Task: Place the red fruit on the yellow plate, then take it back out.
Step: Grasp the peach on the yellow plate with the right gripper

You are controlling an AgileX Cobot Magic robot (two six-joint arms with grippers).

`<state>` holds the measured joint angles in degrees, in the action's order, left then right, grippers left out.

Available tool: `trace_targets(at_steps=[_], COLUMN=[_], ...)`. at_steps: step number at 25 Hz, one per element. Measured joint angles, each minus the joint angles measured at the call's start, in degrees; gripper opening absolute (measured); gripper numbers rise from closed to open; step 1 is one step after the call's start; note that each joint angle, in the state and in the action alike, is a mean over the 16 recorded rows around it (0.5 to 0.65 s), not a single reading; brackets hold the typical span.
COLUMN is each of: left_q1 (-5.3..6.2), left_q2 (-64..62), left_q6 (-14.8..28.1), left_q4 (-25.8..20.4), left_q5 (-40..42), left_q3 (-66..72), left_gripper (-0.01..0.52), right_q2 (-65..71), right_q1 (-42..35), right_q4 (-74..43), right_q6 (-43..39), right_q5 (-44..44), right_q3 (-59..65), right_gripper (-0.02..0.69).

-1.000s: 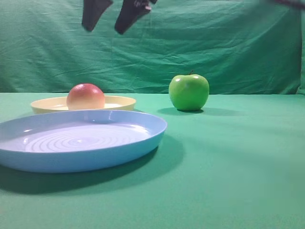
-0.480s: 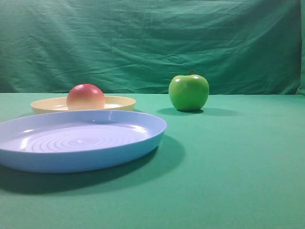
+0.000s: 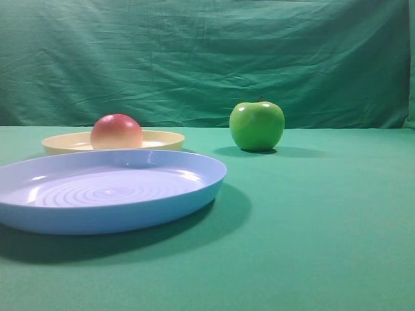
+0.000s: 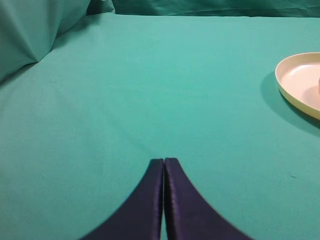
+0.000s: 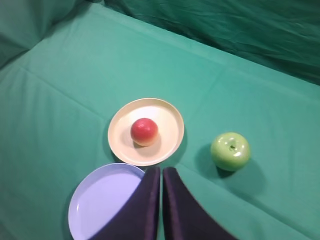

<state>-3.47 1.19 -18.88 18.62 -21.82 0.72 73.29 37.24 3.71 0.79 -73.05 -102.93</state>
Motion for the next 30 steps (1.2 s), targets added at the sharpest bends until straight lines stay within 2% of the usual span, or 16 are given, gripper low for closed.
trace_targets(at_steps=[6,11,20,25,30], left_q1=[0.00,0.00,0.00,0.00,0.00], left_q2=[0.00,0.00,0.00,0.00,0.00], left_q6=[0.00,0.00,0.00,0.00,0.00], left_q4=[0.00,0.00,0.00,0.00,0.00], left_q5=[0.00,0.00,0.00,0.00,0.00], left_q3=[0.00,0.00,0.00,0.00,0.00], left_gripper=[0.000,0.000,0.000,0.000,0.000], right_q2=[-9.76,-19.39,-36.76,-45.25,-52.84], right_q1=[-0.02,-1.54,-11.49,-19.05,-25.12], right_q4=[-6.45,-11.41,-15.91,-15.56,-13.99], right_q6=[-3.60,-5.97,-7.63,-7.70,-7.77], right_q5=[0.15,3.74,20.52,30.66,36.92], right_q3=[8.65,19.65,44.60,57.54,68.35], right_gripper=[0.000,0.000,0.000,0.000,0.000])
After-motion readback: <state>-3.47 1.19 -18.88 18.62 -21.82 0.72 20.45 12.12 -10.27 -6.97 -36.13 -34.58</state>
